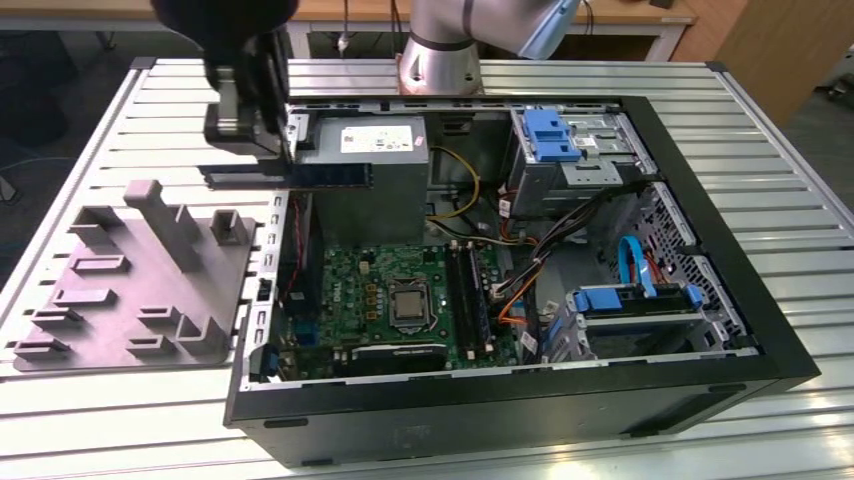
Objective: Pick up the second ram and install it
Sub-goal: 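Pick up the second ram and move it above second insertion slot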
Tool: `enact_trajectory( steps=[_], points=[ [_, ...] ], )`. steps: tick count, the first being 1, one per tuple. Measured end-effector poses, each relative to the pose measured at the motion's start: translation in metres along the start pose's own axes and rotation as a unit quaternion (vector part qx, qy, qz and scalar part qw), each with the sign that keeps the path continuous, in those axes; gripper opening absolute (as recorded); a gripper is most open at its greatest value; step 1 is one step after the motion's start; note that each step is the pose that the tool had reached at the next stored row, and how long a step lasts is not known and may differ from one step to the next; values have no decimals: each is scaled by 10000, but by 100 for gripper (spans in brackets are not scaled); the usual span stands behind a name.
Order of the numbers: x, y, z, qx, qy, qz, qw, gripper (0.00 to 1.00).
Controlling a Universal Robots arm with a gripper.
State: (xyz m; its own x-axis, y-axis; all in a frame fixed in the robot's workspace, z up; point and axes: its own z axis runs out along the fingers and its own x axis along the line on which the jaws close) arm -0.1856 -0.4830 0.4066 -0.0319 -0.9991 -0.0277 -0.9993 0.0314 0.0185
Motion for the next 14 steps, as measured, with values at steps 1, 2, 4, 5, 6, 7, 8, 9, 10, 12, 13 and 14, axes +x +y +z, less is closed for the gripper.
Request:
enact_trajectory(
  steps=[1, 2, 4, 5, 6, 7, 8, 9, 10, 12, 13, 14],
  points=[
    [-1, -44, 2, -1, 1, -1, 10000, 12],
    [-2, -88, 5, -2, 1, -1, 10000, 12],
    [-5, -178, 11, -4, 0, -2, 10000, 12],
    [-7, -219, 13, -5, 0, -3, 10000, 12],
    [-8, -259, 15, -5, 0, -4, 10000, 12],
    [-9, -300, 18, -6, 0, -4, 10000, 12],
    [-10, -342, 20, -7, 0, -4, 10000, 12],
    [-11, -386, 22, -8, 1, -5, 10000, 12],
    [-13, -429, 25, -9, 1, -5, 10000, 12],
    [-16, -519, 32, -11, 1, -6, 10000, 12],
    [-17, -564, 35, -12, 1, -7, 10000, 12],
    [-18, -611, 39, -13, 1, -8, 10000, 12]
  ],
)
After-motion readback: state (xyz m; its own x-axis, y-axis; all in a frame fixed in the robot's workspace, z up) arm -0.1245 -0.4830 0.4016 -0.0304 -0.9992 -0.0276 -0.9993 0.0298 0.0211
